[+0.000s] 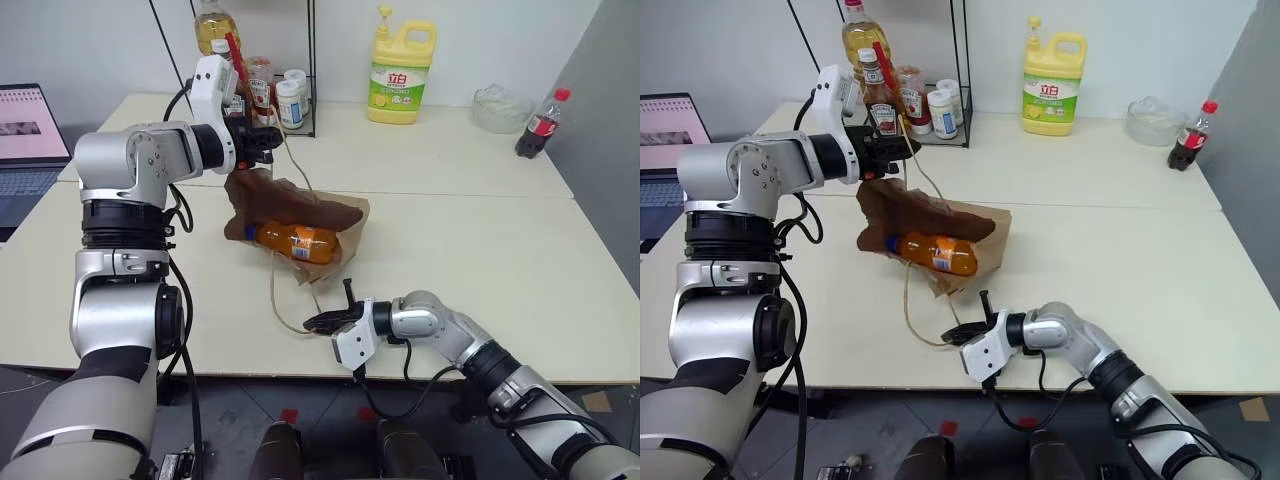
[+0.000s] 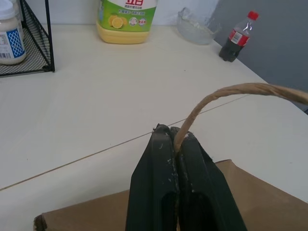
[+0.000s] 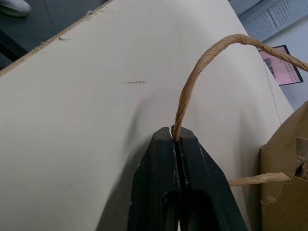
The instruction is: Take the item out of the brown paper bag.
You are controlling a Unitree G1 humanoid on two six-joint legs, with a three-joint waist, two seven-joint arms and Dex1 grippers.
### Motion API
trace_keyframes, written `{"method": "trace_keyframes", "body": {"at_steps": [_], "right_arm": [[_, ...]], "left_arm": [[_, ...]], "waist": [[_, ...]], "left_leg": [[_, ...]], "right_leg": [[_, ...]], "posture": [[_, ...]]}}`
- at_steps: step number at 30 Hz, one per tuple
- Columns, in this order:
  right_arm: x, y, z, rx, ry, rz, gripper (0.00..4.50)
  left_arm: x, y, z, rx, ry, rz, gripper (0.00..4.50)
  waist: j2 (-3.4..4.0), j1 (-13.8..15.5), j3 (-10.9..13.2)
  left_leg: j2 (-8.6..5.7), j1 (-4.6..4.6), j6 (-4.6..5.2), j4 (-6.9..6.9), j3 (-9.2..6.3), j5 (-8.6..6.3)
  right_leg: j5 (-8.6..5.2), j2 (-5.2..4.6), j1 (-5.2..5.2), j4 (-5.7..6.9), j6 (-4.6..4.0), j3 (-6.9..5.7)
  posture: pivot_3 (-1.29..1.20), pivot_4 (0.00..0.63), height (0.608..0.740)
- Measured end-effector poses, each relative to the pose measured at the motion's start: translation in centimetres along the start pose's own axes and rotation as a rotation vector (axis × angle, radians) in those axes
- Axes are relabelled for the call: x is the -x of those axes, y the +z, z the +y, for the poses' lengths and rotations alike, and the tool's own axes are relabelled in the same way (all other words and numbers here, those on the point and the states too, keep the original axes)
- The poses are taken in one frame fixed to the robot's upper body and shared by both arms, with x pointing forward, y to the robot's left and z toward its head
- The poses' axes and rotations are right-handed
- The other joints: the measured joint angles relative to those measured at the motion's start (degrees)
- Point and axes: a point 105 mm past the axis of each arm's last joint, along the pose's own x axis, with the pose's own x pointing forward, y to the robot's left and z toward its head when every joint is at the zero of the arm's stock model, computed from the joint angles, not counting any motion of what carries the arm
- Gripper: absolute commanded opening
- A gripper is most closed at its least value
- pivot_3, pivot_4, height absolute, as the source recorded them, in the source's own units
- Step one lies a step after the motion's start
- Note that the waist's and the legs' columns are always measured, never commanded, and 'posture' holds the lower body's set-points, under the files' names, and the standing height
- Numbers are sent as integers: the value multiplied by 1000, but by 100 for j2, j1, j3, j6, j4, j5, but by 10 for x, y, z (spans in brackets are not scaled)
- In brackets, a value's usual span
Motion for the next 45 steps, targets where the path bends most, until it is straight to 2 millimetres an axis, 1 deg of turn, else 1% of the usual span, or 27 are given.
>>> {"method": "trace_keyframes", "body": {"at_steps": [1,4,7,9,12,14,15,16,19,22,23,25,28,29,31,32,33,35,37,38,40,43,45], "right_arm": [[2,-1,0,0,8,9,28],[14,-7,0,-52,15,34,629],[26,-8,-4,-136,2,43,1553],[34,-8,-6,-186,1,50,2255],[41,-3,-5,-264,16,40,3256],[45,3,-2,-322,30,28,4008],[48,6,0,-346,41,24,4314],[53,8,3,-374,54,23,4412],[80,10,6,-409,94,70,4412],[109,9,5,-426,113,139,4412],[116,8,-1,-437,94,160,4412],[119,13,-13,-477,37,142,4412],[111,29,-44,-598,-98,40,4412],[106,38,-60,-645,-153,-16,4412],[99,51,-83,-711,-216,-105,4412],[93,61,-99,-775,-254,-177,4412],[88,68,-108,-827,-268,-234,4412],[76,80,-121,-940,-268,-330,4412],[61,90,-127,-1039,-239,-412,4412],[57,91,-129,-1073,-235,-432,4412],[41,95,-134,-1153,-218,-486,4412],[25,100,-135,-1188,-183,-516,4412],[14,96,-133,-1203,-176,-504,4412]], "left_arm": [[0,0,-1,-1,-6,0,0],[1,1,-5,-19,-30,-4,0],[3,-1,-7,-33,-44,-3,0],[3,-5,-6,-29,-44,3,0],[3,-7,-6,-28,-44,6,0],[4,-5,-8,-38,-48,0,0],[4,-4,-9,-43,-50,-2,0],[4,-4,-10,-46,-51,-3,0],[4,-6,-9,-44,-52,0,0],[5,-9,-8,-41,-50,3,0],[5,-11,-8,-37,-50,7,0],[4,-13,-7,-33,-51,11,0],[4,-13,-8,-34,-52,11,0],[4,-13,-8,-34,-53,11,0],[3,-13,-9,-35,-57,9,0],[2,-13,-9,-35,-58,9,0],[1,-14,-10,-35,-62,10,0],[0,-15,-9,-34,-61,16,0],[0,-16,-9,-34,-59,14,0],[-1,-15,-9,-36,-59,11,0],[-1,-14,-9,-40,-60,8,0],[-1,-14,-9,-43,-61,9,0],[-1,-14,-9,-44,-59,8,0]], "waist": [[0,10,0],[0,48,0],[0,61,0],[0,65,0],[0,65,1],[1,67,2],[1,71,2],[2,76,4],[3,96,6],[3,120,7],[2,111,7],[1,90,8],[2,53,8],[2,47,9],[3,47,9],[3,45,9],[3,44,9],[3,38,9],[3,51,9],[3,55,9],[5,54,10],[5,56,10],[6,53,10]], "left_leg": [[-1,-1,0,0,0,0],[-5,-1,0,1,0,0],[-5,-1,0,1,0,0],[-4,-1,0,1,0,0],[-3,-4,1,-1,0,-1],[-3,-8,1,-3,0,-1],[-3,-8,1,-2,0,-1],[-4,-10,1,-3,0,-1],[-4,-10,3,-1,0,-2],[-3,-10,19,-2,0,-11],[-2,-10,21,-2,0,-12],[2,-10,21,-3,0,-12],[3,-11,6,-3,-1,-4],[4,-12,4,-4,-1,-2],[4,-12,2,-4,-3,-1],[4,-14,1,-5,-4,-1],[3,-14,2,-5,-4,-1],[2,-17,2,-6,-4,-1],[2,-20,3,-6,-4,-2],[2,-21,3,-7,-4,-2],[2,-21,12,-8,-3,-7],[2,-21,21,-10,-3,-12],[3,-21,21,-10,-3,-12]], "right_leg": [[0,-1,0,0,0,0],[0,-4,3,-2,0,-1],[0,-5,4,-3,0,-1],[0,-4,3,-3,0,-1],[0,-2,-1,-4,0,-1],[0,-3,-3,-6,0,-1],[0,-3,-3,-6,0,-1],[0,-3,-3,-8,0,-1],[-1,-3,-3,-9,1,-1],[-1,-2,-3,-10,1,-1],[-1,-1,-4,-10,1,1],[-1,4,-8,-9,1,1],[-1,5,-10,-7,1,3],[-1,5,-12,-5,1,3],[-1,5,-13,-4,1,0],[-1,5,-13,-4,0,-1],[-1,4,-14,-5,0,-1],[-1,4,-17,-4,0,-2],[-1,3,-20,-5,0,-3],[-1,3,-20,-5,0,-3],[-1,4,-24,-4,0,-2],[-1,3,-25,-4,0,-3],[-1,4,-26,-5,0,-3]], "posture": [[0,150,740],[0,150,740],[0,150,740],[0,150,740],[0,150,740],[0,150,740],[0,150,740],[0,150,740],[0,150,740],[0,150,740],[0,150,740],[0,150,740],[0,150,740],[0,150,740],[0,150,740],[0,150,740],[0,150,740],[0,150,740],[0,150,740],[0,150,740],[0,150,740],[0,150,740],[0,150,740]]}}
